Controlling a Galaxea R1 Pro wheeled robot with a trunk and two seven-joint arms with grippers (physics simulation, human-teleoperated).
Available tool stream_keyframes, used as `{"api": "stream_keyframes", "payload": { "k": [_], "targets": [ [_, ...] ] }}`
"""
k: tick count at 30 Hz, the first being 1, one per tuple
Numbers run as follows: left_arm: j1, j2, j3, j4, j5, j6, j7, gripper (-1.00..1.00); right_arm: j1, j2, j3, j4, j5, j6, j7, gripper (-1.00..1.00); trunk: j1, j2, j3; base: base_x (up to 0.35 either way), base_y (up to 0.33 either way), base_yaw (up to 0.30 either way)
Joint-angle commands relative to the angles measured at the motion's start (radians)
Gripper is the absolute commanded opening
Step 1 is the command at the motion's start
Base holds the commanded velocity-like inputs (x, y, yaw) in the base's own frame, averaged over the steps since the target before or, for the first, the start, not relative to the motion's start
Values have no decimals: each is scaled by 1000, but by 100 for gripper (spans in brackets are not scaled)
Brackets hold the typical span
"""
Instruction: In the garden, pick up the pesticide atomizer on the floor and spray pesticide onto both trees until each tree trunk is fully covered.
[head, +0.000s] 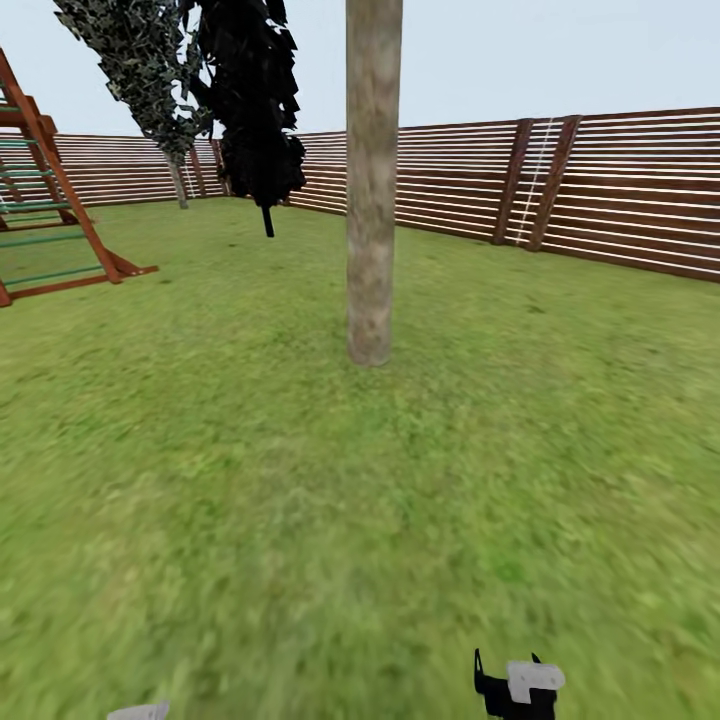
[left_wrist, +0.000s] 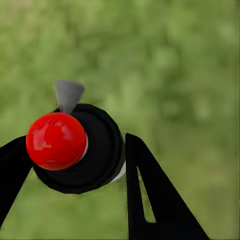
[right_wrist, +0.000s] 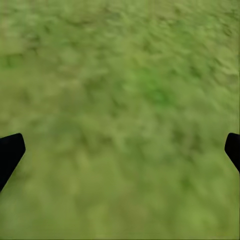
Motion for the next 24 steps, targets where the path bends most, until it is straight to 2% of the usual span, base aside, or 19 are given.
{"api": "stream_keyframes", "payload": {
  "k": [1, 24],
  "targets": [
    [0, 0, 0, 0, 0, 0, 0, -100, 0, 0, 0, 0, 0, 0, 0, 100, 0, 0, 0, 339, 0, 0],
    [0, 0, 0, 0, 0, 0, 0, -100, 0, 0, 0, 0, 0, 0, 0, 100, 0, 0, 0, 339, 0, 0]
  ]
}}
